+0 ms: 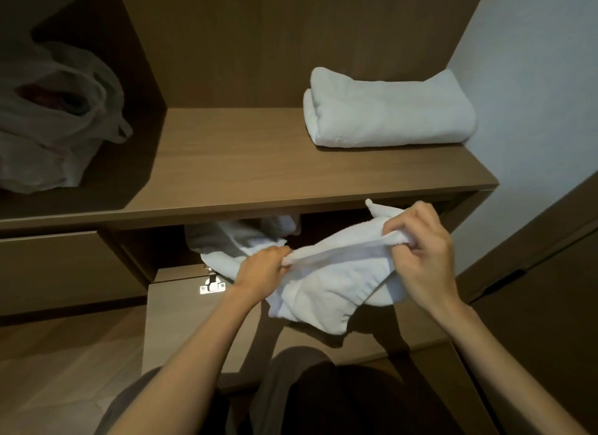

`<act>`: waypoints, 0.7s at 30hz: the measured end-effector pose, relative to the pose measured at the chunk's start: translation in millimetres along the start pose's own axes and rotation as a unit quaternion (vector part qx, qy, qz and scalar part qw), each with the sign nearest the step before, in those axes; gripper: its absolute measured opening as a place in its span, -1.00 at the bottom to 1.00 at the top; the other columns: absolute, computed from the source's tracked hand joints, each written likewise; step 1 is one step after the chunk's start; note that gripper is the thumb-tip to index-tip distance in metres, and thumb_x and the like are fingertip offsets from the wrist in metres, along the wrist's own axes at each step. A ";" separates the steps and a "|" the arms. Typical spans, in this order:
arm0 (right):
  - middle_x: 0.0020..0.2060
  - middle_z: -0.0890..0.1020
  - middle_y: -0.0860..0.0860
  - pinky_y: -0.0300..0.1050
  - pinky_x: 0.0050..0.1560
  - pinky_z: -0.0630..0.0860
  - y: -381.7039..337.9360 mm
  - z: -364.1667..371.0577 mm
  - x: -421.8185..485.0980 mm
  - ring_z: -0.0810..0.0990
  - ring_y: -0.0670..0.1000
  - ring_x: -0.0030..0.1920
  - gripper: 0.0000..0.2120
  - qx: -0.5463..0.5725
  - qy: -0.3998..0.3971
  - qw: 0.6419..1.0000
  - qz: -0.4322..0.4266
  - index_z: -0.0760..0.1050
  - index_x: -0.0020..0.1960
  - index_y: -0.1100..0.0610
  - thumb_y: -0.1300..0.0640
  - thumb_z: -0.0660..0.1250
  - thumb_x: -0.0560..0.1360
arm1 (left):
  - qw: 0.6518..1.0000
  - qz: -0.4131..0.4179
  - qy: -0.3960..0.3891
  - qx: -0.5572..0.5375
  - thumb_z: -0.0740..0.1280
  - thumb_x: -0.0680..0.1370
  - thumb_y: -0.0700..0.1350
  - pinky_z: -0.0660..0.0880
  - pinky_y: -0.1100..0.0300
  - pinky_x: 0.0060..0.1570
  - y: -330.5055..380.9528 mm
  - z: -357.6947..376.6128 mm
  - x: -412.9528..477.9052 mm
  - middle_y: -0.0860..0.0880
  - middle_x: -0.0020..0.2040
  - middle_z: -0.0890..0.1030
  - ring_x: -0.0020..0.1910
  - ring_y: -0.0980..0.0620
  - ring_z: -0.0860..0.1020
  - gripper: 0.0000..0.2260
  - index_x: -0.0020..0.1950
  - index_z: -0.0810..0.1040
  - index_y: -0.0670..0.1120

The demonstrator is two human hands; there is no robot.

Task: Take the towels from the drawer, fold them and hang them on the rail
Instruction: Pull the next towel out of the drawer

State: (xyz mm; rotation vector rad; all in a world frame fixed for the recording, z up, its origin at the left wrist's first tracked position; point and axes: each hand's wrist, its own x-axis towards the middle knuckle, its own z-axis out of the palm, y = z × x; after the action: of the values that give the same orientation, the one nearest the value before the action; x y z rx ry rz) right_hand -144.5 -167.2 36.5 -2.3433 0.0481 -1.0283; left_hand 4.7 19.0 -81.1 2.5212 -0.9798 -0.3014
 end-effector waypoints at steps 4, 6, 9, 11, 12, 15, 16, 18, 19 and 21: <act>-0.24 0.34 -0.10 -0.41 -0.21 0.27 -4.5 5.0 -1.3 0.34 -0.09 -0.18 -0.83 -0.006 0.011 0.999 0.040 0.45 -0.22 0.19 0.40 0.15 0.36 | 0.996 -0.081 0.007 0.023 0.15 0.63 -0.06 0.36 0.09 -0.23 -20.2 -2.5 2.7 -0.10 0.01 0.61 0.01 -0.14 0.56 -0.83 0.04 0.50 -0.07; -0.20 0.33 -0.12 -0.40 -0.17 0.29 -3.5 16.7 -2.5 0.34 -0.06 -0.13 -0.76 -0.024 -0.020 0.994 0.101 0.39 -0.17 0.11 0.44 0.18 0.38 | 0.995 -0.082 0.040 0.031 0.14 0.65 -0.03 0.30 0.11 -0.29 -20.2 -8.6 -0.2 -0.10 -0.09 0.61 -0.08 -0.15 0.57 -0.80 -0.02 0.48 -0.10; -0.06 0.31 -0.11 -0.32 -0.13 0.32 -0.9 42.2 -10.6 0.29 -0.13 -0.01 -0.69 -0.118 -0.132 0.971 0.162 0.32 -0.05 0.01 0.37 0.31 0.41 | 0.991 -0.061 0.123 -0.002 0.17 0.63 0.03 0.32 0.11 -0.37 -7.4 -30.7 -8.8 0.03 -0.28 0.52 -0.27 -0.07 0.51 -0.79 -0.13 0.45 -0.03; 0.03 0.28 -0.12 -0.24 0.01 0.34 -1.2 61.1 -19.3 0.24 -0.14 0.07 -0.60 -0.154 -0.199 0.956 0.149 0.28 0.12 -0.02 0.22 0.38 0.41 | 0.986 -0.021 0.163 -0.021 0.22 0.61 0.02 0.29 0.12 -0.37 11.6 -46.5 -16.4 0.11 -0.31 0.48 -0.30 0.05 0.43 -0.80 -0.18 0.50 0.00; 0.07 0.26 -0.12 -0.19 0.08 0.35 -2.4 70.5 -22.7 0.22 -0.14 0.09 -0.50 -0.152 -0.222 0.952 0.147 0.23 0.25 -0.03 0.13 0.39 0.42 | 0.985 0.006 0.171 -0.031 0.24 0.59 0.03 0.29 0.11 -0.34 22.0 -51.8 -20.9 0.12 -0.29 0.49 -0.28 0.09 0.42 -0.80 -0.17 0.54 0.01; 0.11 0.19 -0.09 -0.25 0.01 0.30 -1.9 88.7 -24.7 0.18 -0.12 0.10 -0.24 -0.079 -0.245 0.947 0.191 0.01 0.48 -0.10 -0.04 0.40 0.45 | 0.983 0.078 0.161 -0.035 0.24 0.58 0.14 0.42 0.13 -0.25 40.1 -57.3 -32.3 0.08 -0.20 0.56 -0.21 0.10 0.50 -0.74 -0.14 0.59 0.02; 0.10 0.19 -0.09 -0.27 -0.02 0.29 0.1 92.0 -24.3 0.17 -0.12 0.11 -0.29 -0.059 -0.245 0.948 0.197 0.08 0.47 -0.13 -0.04 0.40 0.46 | 0.983 0.090 0.159 -0.033 0.22 0.58 0.17 0.44 0.14 -0.25 39.6 -58.6 -33.2 0.08 -0.20 0.56 -0.21 0.12 0.50 -0.71 -0.15 0.58 0.02; 0.09 0.19 -0.08 -0.21 0.01 0.31 3.5 96.0 -23.2 0.16 -0.11 0.12 -0.56 -0.064 -0.247 0.950 0.178 0.34 0.32 -0.07 0.00 0.39 0.49 | 0.982 0.095 0.156 -0.038 0.21 0.58 0.18 0.41 0.18 -0.27 31.9 -62.3 -30.8 0.09 -0.26 0.50 -0.24 0.15 0.44 -0.69 -0.18 0.57 0.02; 0.10 0.19 -0.07 -0.19 0.03 0.30 5.6 97.0 -22.7 0.16 -0.10 0.13 -0.69 -0.068 -0.248 0.951 0.175 0.41 0.22 -0.03 0.02 0.37 0.50 | 0.983 0.095 0.151 -0.049 0.21 0.58 0.17 0.38 0.19 -0.27 28.1 -64.2 -29.7 0.09 -0.28 0.47 -0.25 0.15 0.40 -0.69 -0.19 0.57 0.01; 0.14 0.23 -0.07 -0.18 0.05 0.32 8.4 97.0 -20.1 0.22 -0.10 0.16 -0.80 -0.054 -0.266 0.946 0.180 0.41 0.11 -0.01 0.07 0.35 0.52 | 0.983 0.095 0.141 -0.072 0.22 0.59 0.15 0.36 0.22 -0.23 22.2 -65.9 -29.7 0.10 -0.29 0.48 -0.24 0.17 0.43 -0.72 -0.17 0.57 0.03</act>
State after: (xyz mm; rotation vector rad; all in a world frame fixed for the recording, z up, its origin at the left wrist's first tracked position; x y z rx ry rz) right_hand -90.5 -121.6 -33.4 -2.5073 0.3164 -0.2076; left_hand -7.5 44.4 -11.0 2.2419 -1.0321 0.0417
